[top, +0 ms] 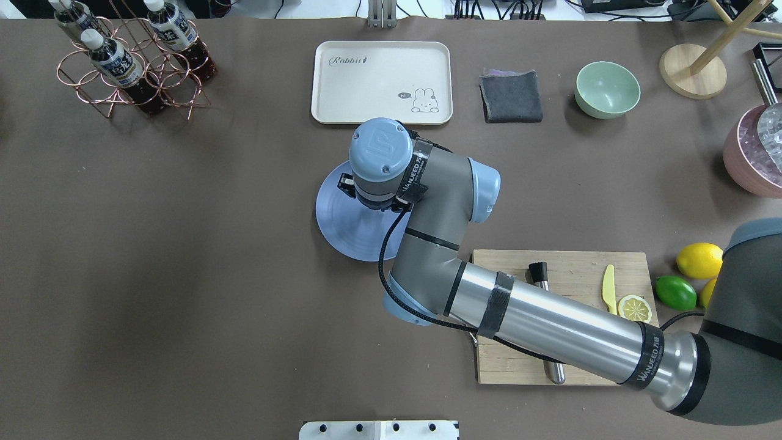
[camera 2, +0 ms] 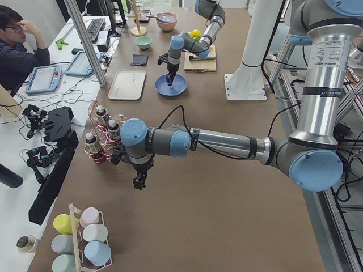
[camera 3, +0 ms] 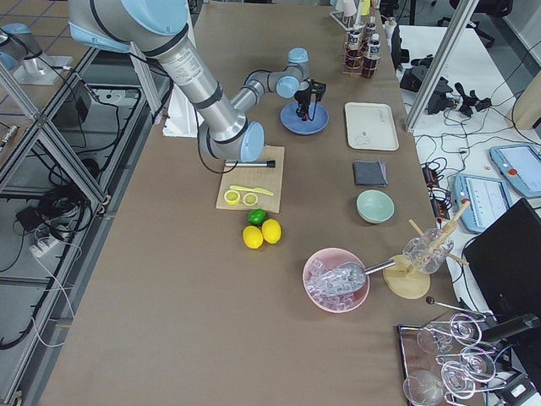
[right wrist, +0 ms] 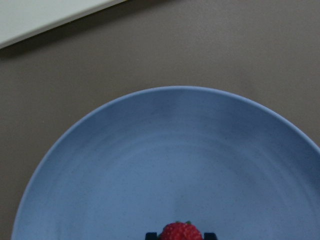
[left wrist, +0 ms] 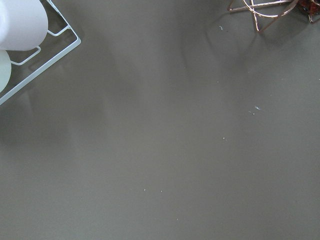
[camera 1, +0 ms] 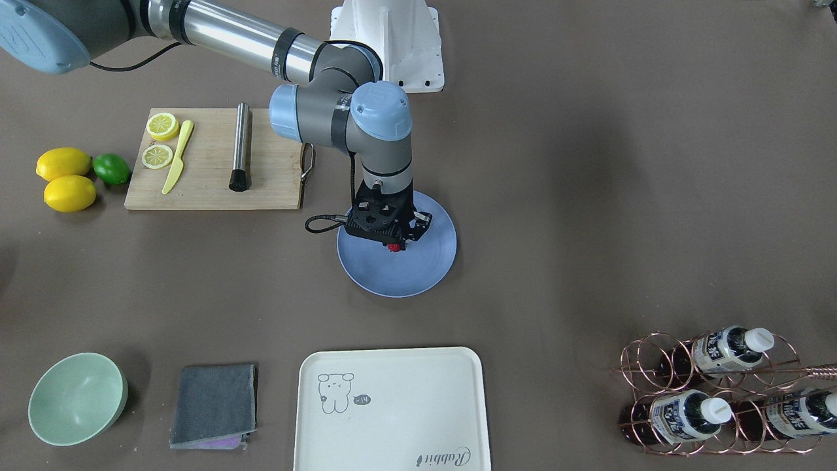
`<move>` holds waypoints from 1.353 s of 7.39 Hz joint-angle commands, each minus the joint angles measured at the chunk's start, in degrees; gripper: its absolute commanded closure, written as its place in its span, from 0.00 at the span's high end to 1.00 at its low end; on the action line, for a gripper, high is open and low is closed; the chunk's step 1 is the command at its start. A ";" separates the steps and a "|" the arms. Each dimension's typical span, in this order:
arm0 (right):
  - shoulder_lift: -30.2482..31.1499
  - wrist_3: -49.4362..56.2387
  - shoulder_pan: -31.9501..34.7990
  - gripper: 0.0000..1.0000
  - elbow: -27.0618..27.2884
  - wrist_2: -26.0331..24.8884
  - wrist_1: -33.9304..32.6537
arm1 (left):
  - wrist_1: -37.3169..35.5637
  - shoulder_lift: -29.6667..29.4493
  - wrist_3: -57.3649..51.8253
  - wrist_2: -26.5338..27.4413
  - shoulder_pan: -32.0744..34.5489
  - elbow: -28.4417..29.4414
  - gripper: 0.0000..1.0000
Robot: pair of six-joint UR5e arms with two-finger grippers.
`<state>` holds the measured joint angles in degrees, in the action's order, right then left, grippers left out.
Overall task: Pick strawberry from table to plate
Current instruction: 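Lower the strawberry onto the plate and open the right gripper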
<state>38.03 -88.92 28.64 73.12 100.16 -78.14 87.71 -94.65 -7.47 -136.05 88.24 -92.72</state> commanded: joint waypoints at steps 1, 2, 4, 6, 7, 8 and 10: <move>0.11 1.63 -0.25 0.00 -0.09 -0.40 -0.08 | 0.00 -0.01 0.09 0.00 0.00 -0.01 0.98; 0.29 2.07 -0.25 0.50 -0.09 -0.49 0.01 | 0.00 -0.01 0.00 0.00 0.00 0.08 0.98; 0.73 3.74 -0.25 1.00 0.44 -1.28 0.01 | 0.00 -0.01 0.00 0.00 0.00 0.26 0.98; 0.47 6.63 3.77 1.00 2.01 1.60 -2.08 | 0.00 -0.01 0.00 0.00 -0.09 0.52 0.98; 1.07 10.22 7.62 1.00 3.94 5.54 -4.28 | 0.00 -0.01 0.00 0.00 0.00 0.52 0.98; 2.04 13.65 11.84 1.00 5.70 9.93 -6.56 | -0.17 -0.01 0.09 0.00 -0.09 0.61 0.98; 10.52 26.88 20.62 1.00 14.54 16.96 -11.92 | -0.17 0.86 0.09 0.00 -0.09 0.61 0.98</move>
<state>43.36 -70.37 43.46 82.25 112.16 -86.69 87.49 -94.42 -7.39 -136.05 88.17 -92.13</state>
